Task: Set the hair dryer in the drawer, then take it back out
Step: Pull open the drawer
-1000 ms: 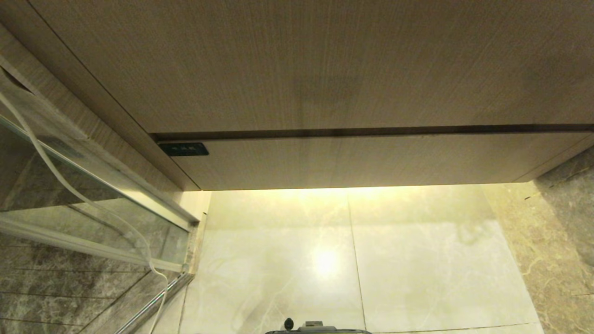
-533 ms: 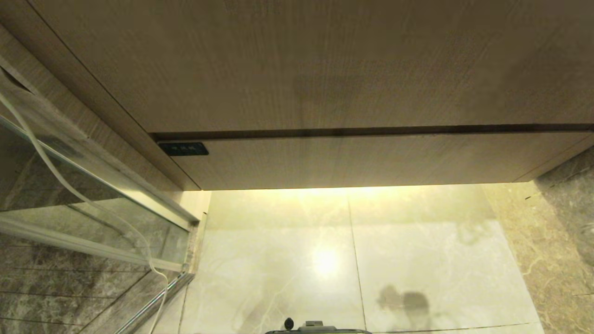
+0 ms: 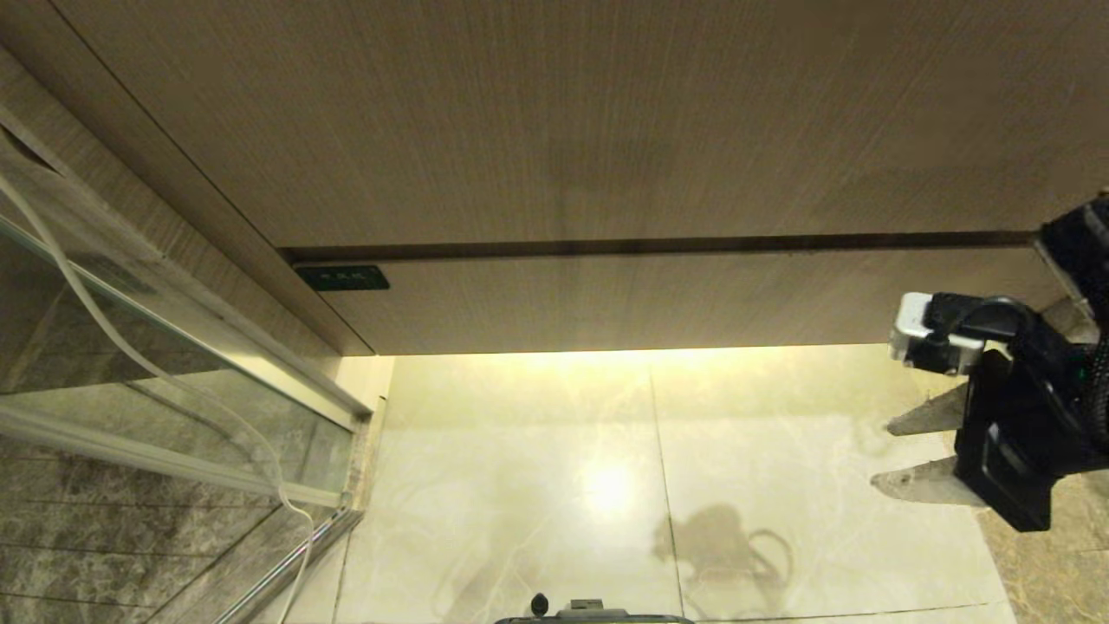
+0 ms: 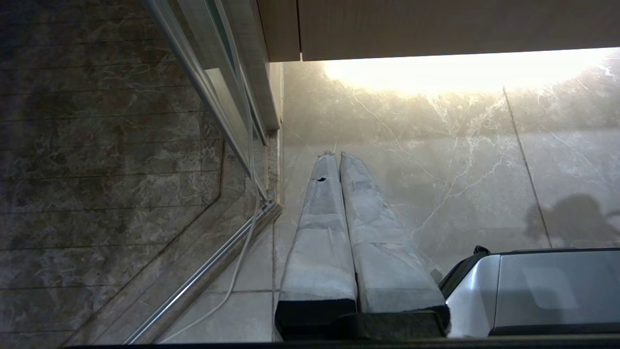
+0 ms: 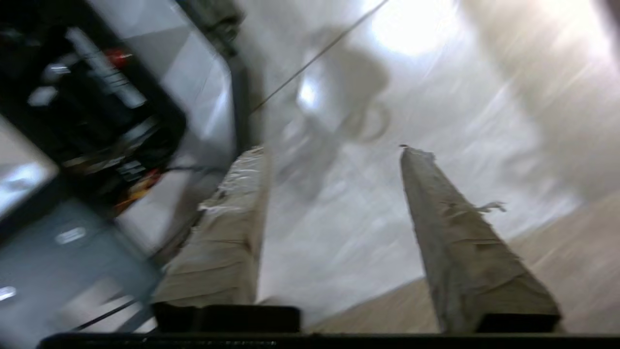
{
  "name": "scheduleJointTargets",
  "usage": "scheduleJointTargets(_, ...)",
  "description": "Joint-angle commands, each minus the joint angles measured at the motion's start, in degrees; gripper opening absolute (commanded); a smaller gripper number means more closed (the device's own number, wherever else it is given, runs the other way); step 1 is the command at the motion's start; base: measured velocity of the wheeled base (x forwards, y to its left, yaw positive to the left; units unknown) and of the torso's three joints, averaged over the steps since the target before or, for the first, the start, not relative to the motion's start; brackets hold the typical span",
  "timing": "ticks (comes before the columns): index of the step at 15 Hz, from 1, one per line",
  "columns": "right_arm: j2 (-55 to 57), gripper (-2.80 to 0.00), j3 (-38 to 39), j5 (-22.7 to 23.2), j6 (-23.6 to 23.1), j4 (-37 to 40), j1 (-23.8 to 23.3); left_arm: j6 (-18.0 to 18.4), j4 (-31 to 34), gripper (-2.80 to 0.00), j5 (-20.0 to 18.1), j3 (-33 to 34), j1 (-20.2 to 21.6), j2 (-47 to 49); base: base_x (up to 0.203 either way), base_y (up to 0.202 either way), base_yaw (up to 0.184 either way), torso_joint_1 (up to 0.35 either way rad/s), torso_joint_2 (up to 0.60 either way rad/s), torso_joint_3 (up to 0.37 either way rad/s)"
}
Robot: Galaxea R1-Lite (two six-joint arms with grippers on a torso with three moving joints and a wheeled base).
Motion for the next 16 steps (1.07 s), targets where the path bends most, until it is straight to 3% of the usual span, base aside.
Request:
scheduleJointTargets(1, -1.42, 0.0, 10.03, 0.12, -10.71, -22.39, -1.23, 0.0, 0.0, -2.8, 0.0, 0.0, 0.0, 0.0, 0.0, 0.0, 0.0, 0.0, 0.0, 0.0)
scheduleJointTargets(3, -2.83, 0.0, 17.67, 0.65, -21.46, -38.45, -4.74, 0.0, -0.01, -2.8, 0.0, 0.0, 0.0, 0.0, 0.0, 0.0, 0.0, 0.0, 0.0, 0.0)
scheduleJointTargets(4, -2.98, 0.0, 21.25, 1.82, -24.2, -45.98, -6.15, 0.0, -0.01, -2.8, 0.0, 0.09, 0.0, 0.0, 0.0, 0.0, 0.0, 0.0, 0.0, 0.0)
scheduleJointTargets(6, -2.26, 0.0, 26.71, 10.21, -28.13, -61.05, -9.04, 0.0, -0.01, -2.8, 0.0, 0.0, 0.0, 0.0, 0.0, 0.0, 0.0, 0.0, 0.0, 0.0)
scheduleJointTargets(8, 0.0, 0.0, 29.35, 19.76, -32.23, -69.57, -11.61, 0.0, -0.01, -2.8, 0.0, 0.0, 0.0, 0.0, 0.0, 0.0, 0.0, 0.0, 0.0, 0.0)
scheduleJointTargets(9, 1.4, 0.0, 30.2, 21.08, -32.85, -73.84, -12.33, 0.0, 0.07, -2.8, 0.0, 0.0, 0.0, 0.0, 0.0, 0.0, 0.0, 0.0, 0.0, 0.0)
scheduleJointTargets(11, 3.95, 0.0, 30.98, 21.84, -35.26, -77.42, -12.98, 0.0, -0.01, -2.8, 0.0, 0.09, 0.0, 0.0, 0.0, 0.0, 0.0, 0.0, 0.0, 0.0)
scheduleJointTargets(15, 6.09, 0.0, 28.54, 21.34, -40.64, -76.93, -14.77, 0.0, -0.01, -2.8, 0.0, 0.0, 0.0, 0.0, 0.0, 0.0, 0.0, 0.0, 0.0, 0.0)
scheduleJointTargets(16, 6.55, 0.0, 26.87, 19.48, -41.61, -75.52, -15.14, 0.0, -0.01, -2.8, 0.0, 0.0, 0.0, 0.0, 0.0, 0.0, 0.0, 0.0, 0.0, 0.0)
